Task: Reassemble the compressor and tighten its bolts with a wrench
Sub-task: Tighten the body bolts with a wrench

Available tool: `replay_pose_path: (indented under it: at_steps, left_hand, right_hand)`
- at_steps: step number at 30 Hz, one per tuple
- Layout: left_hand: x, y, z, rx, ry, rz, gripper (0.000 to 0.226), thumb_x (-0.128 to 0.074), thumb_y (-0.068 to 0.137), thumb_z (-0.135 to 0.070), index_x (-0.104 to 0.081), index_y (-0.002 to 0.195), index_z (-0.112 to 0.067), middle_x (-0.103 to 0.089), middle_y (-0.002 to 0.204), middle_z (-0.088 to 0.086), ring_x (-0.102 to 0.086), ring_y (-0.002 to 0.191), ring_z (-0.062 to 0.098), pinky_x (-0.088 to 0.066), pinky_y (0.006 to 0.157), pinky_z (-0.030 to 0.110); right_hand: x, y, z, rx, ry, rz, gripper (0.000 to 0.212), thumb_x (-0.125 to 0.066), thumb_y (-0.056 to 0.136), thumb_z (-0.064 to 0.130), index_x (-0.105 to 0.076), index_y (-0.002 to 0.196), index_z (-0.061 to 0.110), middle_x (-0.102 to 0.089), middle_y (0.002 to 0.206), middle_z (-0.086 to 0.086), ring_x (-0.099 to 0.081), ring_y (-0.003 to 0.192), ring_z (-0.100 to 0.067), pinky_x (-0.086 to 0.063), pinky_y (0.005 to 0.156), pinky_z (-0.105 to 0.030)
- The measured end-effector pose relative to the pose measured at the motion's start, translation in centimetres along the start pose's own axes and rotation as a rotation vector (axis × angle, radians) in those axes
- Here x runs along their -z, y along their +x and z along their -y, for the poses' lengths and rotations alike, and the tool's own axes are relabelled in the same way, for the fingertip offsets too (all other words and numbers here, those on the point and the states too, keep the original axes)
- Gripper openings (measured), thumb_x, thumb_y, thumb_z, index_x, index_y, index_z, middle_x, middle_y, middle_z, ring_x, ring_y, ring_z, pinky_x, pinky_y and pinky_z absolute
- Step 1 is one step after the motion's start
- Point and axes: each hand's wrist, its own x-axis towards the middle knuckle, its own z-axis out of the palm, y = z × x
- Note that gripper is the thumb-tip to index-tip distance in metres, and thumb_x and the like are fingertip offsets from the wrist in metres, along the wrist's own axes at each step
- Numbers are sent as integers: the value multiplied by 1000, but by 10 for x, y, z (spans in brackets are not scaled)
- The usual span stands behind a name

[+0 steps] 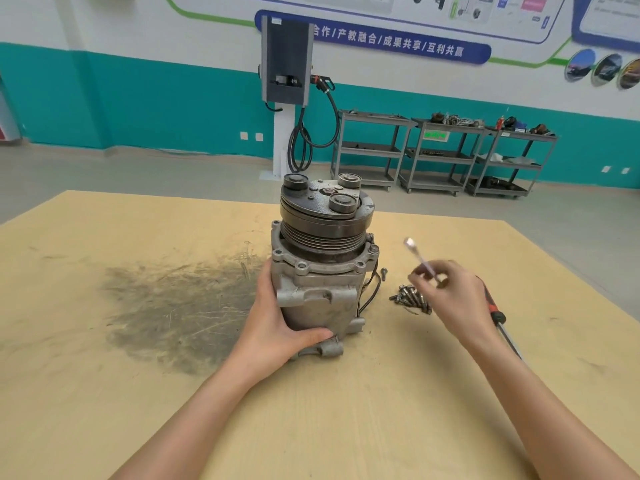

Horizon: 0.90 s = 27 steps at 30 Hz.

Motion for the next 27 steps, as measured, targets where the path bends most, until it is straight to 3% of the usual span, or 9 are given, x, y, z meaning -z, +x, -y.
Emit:
replay_pose_path:
  at_steps: [2,5,7,9,12,14,19,24,27]
  left_hand:
    - [0,0,-1,5,6,-5,125,-91,48,-44,-21,150,-25,-29,113,-59,-42,122,-14,-36,103,16]
    - [-1,-1,-4,15,8,-10,127,-89,46,-49,-21,151,-25,-26,116,-59,-42,126,-8,-34,106,19]
    - [-1,-1,-6,18,13,-15,129,-86,43,-54,-21,151,-26,-25,117,-59,-42,128,-4,-34,106,20]
    - [-2,-2,-9,22,18,-30,127,-85,43,-55,-21,150,-29,-27,123,-54,-42,128,-4,-35,107,22]
    - [-8,-6,-15,39,0,-73,128,-88,43,-50,-17,147,-34,-40,141,-24,-42,132,3,-38,112,35]
    - [-15,-11,-20,56,0,-130,129,-89,42,-51,-14,146,-39,-43,145,-12,-41,135,9,-39,111,42]
    - [-25,-19,-28,84,89,-233,135,-81,37,-65,-5,147,-43,-32,151,-13,-31,141,11,-38,111,47]
    - [-23,-19,-27,79,114,-210,135,-76,36,-71,5,142,-52,-27,152,-13,-25,141,9,-31,112,35]
    - [-22,-18,-27,73,117,-199,136,-76,37,-70,2,146,-46,-30,150,-13,-26,140,8,-31,113,36]
  right_hand:
    - [9,-4,28,62,371,-80,5,-74,86,25,-69,86,28,-67,79,9,-52,59,0,-39,52,-11]
    - [18,-16,69,143,793,-47,7,-75,82,23,-73,85,30,-70,81,5,-61,72,-7,-46,60,-13]
    - [16,-22,88,128,916,32,9,-78,78,21,-75,86,24,-72,84,-1,-65,79,-9,-48,64,-13]
    - [10,-25,98,77,911,88,13,-73,77,19,-74,90,20,-73,86,-5,-66,81,-10,-49,66,-13]
    - [0,-28,101,17,895,113,14,-70,80,10,-74,94,13,-75,85,-5,-69,86,-13,-52,76,-19]
    - [-3,-29,100,-7,931,108,17,-72,75,15,-74,92,11,-76,85,-6,-70,86,-15,-52,76,-19]
    - [-8,-29,96,2,924,18,21,-75,71,20,-70,90,13,-73,81,-1,-66,79,-11,-50,69,-16]
    - [-14,-28,95,23,882,19,21,-74,72,20,-69,90,13,-70,74,10,-60,67,-1,-46,60,-12]
    - [-12,-27,92,48,748,8,11,-75,79,17,-70,88,19,-68,71,12,-55,67,-8,-44,60,-15]
